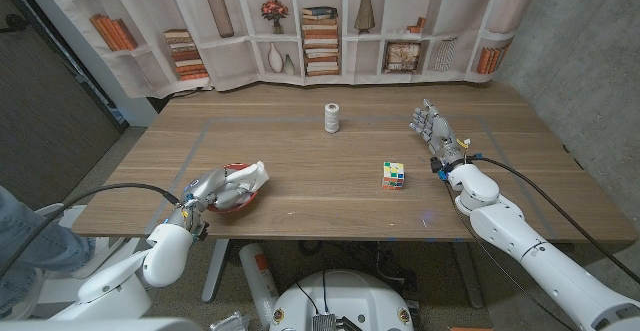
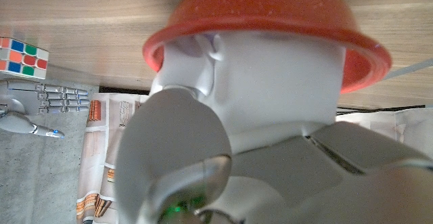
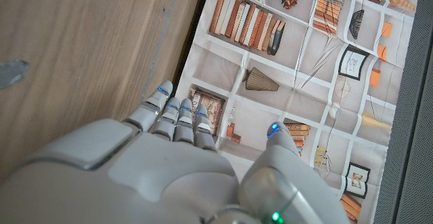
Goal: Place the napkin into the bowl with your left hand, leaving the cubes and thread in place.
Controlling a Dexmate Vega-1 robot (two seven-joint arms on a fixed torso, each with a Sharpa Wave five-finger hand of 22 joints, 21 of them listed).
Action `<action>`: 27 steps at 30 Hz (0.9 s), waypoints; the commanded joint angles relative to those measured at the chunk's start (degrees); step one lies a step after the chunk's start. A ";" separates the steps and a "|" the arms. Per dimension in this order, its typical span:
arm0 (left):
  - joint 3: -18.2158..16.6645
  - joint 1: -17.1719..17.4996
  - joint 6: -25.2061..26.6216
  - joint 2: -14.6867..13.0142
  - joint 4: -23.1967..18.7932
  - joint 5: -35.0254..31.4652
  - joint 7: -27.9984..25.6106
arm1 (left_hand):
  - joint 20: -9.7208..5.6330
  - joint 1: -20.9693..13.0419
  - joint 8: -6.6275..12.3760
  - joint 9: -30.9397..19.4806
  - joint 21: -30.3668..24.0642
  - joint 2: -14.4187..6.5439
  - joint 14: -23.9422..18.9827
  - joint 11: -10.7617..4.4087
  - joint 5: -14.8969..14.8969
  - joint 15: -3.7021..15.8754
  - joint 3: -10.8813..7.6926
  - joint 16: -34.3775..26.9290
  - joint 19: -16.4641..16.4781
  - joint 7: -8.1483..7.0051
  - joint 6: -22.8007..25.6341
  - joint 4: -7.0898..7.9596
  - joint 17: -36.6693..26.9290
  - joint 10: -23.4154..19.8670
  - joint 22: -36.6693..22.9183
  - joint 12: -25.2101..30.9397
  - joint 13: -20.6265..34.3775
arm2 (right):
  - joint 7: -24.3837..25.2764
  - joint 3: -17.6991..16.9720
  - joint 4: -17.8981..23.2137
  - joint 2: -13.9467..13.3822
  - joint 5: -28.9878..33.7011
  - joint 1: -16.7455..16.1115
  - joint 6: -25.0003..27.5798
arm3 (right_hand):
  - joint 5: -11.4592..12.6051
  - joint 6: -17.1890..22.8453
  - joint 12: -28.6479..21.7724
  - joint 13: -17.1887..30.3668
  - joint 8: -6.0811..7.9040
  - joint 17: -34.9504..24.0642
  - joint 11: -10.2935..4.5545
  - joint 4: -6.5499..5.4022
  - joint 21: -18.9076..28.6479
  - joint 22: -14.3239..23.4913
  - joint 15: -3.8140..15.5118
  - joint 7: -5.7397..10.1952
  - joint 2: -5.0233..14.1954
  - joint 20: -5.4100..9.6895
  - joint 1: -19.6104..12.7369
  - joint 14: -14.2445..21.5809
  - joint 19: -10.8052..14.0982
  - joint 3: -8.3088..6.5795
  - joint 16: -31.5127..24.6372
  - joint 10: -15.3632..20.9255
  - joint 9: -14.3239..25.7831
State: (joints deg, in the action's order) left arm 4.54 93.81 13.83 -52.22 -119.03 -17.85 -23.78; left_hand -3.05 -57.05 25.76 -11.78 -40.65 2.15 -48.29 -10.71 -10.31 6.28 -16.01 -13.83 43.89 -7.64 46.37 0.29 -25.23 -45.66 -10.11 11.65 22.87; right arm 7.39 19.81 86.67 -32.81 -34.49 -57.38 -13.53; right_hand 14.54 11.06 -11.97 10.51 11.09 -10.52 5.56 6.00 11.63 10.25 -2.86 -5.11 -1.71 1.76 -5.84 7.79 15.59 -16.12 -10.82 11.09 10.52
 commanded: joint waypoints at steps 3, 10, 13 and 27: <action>0.93 0.02 2.65 -1.34 -1.15 -0.64 -0.61 | 2.74 1.65 -2.29 0.01 1.71 1.17 4.43 -0.45 -1.12 2.16 1.01 1.25 -3.32 -1.16 -4.42 0.76 -0.41 3.62 -0.38 -0.47 0.91 | 0.20 -0.43 0.33 -0.33 -0.24 -1.04 -0.49 | -0.09 0.82 -0.30 0.15 0.28 -0.14 0.06 0.03 0.07 0.32 -0.01 -0.01 0.52 0.22 -0.32 0.66 0.58 0.24 -0.04 0.57 0.26; 0.88 0.32 3.99 -2.21 -2.13 -0.38 0.06 | 4.22 3.10 -3.41 -0.18 3.33 1.65 8.21 -0.27 -1.72 1.26 1.76 1.99 -6.71 -1.29 -6.68 1.34 -0.53 7.38 -0.54 -0.79 1.51 | 0.15 -0.71 0.39 -0.29 -0.65 -1.53 -0.84 | -0.12 0.96 -0.37 0.15 0.31 -0.14 -0.01 0.03 0.09 0.33 -0.06 0.09 0.61 0.25 -0.36 0.81 0.65 0.24 -0.08 0.77 0.26; 0.67 0.58 4.23 -2.55 -2.53 0.01 0.46 | 4.85 4.01 -3.95 -0.26 3.93 2.01 9.75 0.22 -1.90 0.96 2.26 2.27 -7.90 -1.51 -7.82 1.71 -0.44 8.82 -0.58 -0.83 1.71 | -0.09 -0.72 0.21 -0.33 -0.62 -1.58 -1.10 | -0.13 0.96 -0.37 0.15 0.30 -0.14 -0.06 0.04 0.10 0.33 -0.07 0.10 0.63 0.19 -0.38 0.82 0.69 0.25 -0.07 0.78 0.26; 0.37 1.11 4.91 -3.41 -3.31 1.29 1.53 | 9.12 12.00 -7.89 -0.55 7.55 5.32 18.87 2.44 -3.96 -2.06 6.89 3.36 -13.95 -1.45 -15.26 5.27 1.11 17.47 -0.64 -1.03 1.97 | -0.20 -0.83 0.35 -0.57 -0.68 -1.99 -1.22 | -0.19 1.21 -0.41 0.16 0.36 -0.13 -0.04 0.08 0.09 0.33 -0.06 0.29 0.72 0.13 -0.47 0.89 0.75 0.27 -0.05 0.97 0.26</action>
State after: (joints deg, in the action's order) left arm 5.23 94.49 17.90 -54.84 -121.61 -17.48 -23.12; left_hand 5.61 -46.12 18.27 -12.14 -33.57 7.13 -30.73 -8.51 -13.59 2.97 -9.79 -10.72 30.85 -9.26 31.86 5.20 -24.19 -29.07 -10.55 10.58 24.60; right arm 7.39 19.12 86.96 -33.21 -35.06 -58.95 -14.46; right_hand 14.54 11.99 -11.97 10.51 11.09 -10.52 5.43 6.00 11.63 10.25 -2.96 -4.81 -1.40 2.05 -6.14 8.31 15.92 -16.12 -10.82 11.37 10.52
